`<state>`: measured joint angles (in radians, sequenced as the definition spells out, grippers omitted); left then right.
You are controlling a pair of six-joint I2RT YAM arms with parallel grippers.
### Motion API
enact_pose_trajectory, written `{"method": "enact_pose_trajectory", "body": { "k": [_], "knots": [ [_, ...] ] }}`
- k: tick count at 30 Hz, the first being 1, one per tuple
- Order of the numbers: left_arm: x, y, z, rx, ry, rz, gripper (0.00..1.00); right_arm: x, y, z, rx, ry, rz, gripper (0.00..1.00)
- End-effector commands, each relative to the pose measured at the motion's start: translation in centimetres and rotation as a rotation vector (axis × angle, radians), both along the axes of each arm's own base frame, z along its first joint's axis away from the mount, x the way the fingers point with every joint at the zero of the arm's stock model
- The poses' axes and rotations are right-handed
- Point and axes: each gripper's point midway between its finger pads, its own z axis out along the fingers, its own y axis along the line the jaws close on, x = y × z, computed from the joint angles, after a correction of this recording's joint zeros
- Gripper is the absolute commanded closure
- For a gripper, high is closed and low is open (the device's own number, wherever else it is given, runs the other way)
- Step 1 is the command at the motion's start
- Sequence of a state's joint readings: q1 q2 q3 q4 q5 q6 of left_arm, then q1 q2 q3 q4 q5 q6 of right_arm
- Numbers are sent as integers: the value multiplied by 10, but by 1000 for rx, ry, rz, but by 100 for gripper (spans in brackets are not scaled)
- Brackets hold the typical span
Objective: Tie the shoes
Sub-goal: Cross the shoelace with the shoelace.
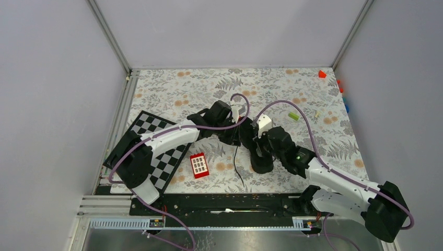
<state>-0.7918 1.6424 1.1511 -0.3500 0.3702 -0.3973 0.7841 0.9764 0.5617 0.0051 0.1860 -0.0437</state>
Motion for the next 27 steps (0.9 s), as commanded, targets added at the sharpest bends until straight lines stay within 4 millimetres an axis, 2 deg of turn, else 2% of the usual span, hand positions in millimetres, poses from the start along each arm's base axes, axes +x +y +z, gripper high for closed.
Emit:
{"method": "enact_pose_trajectory", "body": {
  "k": [1, 16, 20, 24, 27],
  "knots": [
    [-1, -1, 21, -58, -45, -14, 100, 17, -2, 14, 14, -43, -44, 100],
    [-12, 0, 26, -91, -21, -35, 100, 43, -2, 13, -2, -60, -116, 100],
    [-14, -4, 30, -114, -18, -42, 100, 47, 1, 2, -30, -16, -123, 100],
    [-15, -4, 29, -114, -13, -45, 100, 45, 2, 5, -4, -4, -132, 82],
    [-16, -3, 29, -111, -14, -47, 100, 38, 0, 13, 32, -17, -116, 74]
  ]
}}
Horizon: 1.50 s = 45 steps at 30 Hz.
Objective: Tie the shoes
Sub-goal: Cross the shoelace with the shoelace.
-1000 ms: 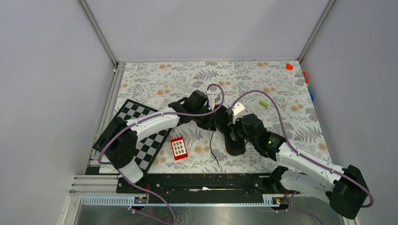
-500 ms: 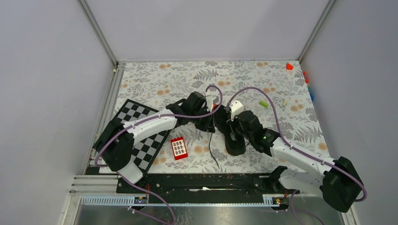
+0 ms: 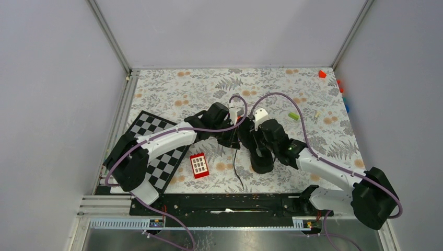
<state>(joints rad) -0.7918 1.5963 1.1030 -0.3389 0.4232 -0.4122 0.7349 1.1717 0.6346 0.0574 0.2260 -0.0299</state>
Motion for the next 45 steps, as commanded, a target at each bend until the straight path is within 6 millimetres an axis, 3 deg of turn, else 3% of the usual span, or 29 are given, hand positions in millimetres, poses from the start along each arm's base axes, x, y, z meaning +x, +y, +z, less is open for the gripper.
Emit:
{"method": "enact_pose_trajectory", "body": {
  "k": [1, 4, 11, 20, 37, 45],
  "knots": [
    [0, -6, 24, -74, -46, -19, 100, 3, 0, 33, 89, -64, -18, 71],
    [1, -7, 27, -77, -51, -18, 100, -5, -1, 38, 121, -44, -12, 62],
    [3, -8, 31, -79, -55, -17, 100, -18, -3, 43, 162, 15, 25, 58],
    [2, -6, 35, -75, -68, -17, 100, -10, -20, 37, 224, 99, -28, 53],
    [3, -5, 33, -62, -70, -21, 100, 2, -12, 39, 446, 310, 72, 45],
    [2, -3, 32, -52, -74, -24, 100, -4, -6, 47, 594, 377, 203, 45]
  ]
}}
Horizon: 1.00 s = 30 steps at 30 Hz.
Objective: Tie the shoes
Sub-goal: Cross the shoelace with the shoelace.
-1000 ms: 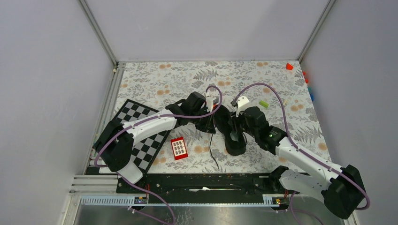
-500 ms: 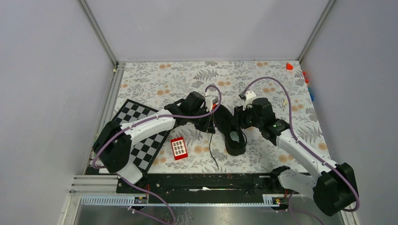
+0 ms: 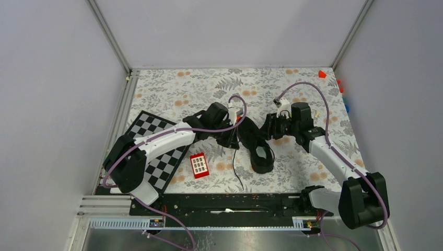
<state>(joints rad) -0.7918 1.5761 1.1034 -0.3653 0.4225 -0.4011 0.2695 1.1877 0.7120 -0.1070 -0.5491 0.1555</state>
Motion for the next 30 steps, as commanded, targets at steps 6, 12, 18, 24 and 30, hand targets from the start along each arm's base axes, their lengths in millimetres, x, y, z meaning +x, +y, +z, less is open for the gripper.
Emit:
{"method": "enact_pose_trajectory", "body": {
  "k": [6, 12, 18, 24, 30],
  "knots": [
    [5, -7, 27, -55, -70, -27, 100, 9, 15, 27, 191, -20, 123, 43],
    [5, -7, 27, -57, -71, -32, 100, 7, 20, 15, 211, 42, 172, 42],
    [4, -7, 27, -57, -69, -34, 100, 11, 19, 6, 195, 61, 167, 46],
    [4, -7, 28, -60, -70, -34, 100, 11, 18, 0, 186, 97, 165, 55],
    [4, -7, 29, -61, -74, -36, 100, 11, 14, -3, 150, 94, 166, 49]
  ]
}}
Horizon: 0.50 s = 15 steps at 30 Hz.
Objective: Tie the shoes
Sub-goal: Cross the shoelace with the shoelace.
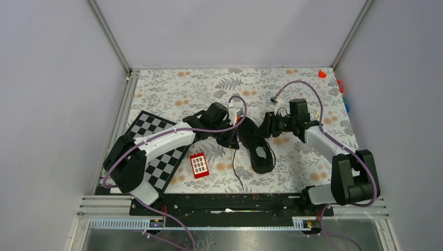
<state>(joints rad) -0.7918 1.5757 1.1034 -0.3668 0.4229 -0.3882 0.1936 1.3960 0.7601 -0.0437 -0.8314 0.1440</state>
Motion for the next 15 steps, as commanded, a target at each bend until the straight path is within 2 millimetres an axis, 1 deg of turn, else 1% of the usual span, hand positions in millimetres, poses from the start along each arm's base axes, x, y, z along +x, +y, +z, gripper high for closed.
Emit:
{"method": "enact_pose_trajectory", "body": {
  "k": [1, 3, 12, 15],
  "knots": [
    [4, -8, 29, -64, -66, -26, 100, 5, 0, 10, -4, -38, 28, 49],
    [4, -8, 30, -65, -66, -27, 100, 4, -1, 9, -9, -36, 33, 49],
    [5, -8, 33, -68, -75, -26, 100, -1, 2, 4, -14, -17, 62, 56],
    [5, -8, 34, -69, -77, -25, 100, -1, 3, 1, -30, -21, 63, 60]
  ]
}}
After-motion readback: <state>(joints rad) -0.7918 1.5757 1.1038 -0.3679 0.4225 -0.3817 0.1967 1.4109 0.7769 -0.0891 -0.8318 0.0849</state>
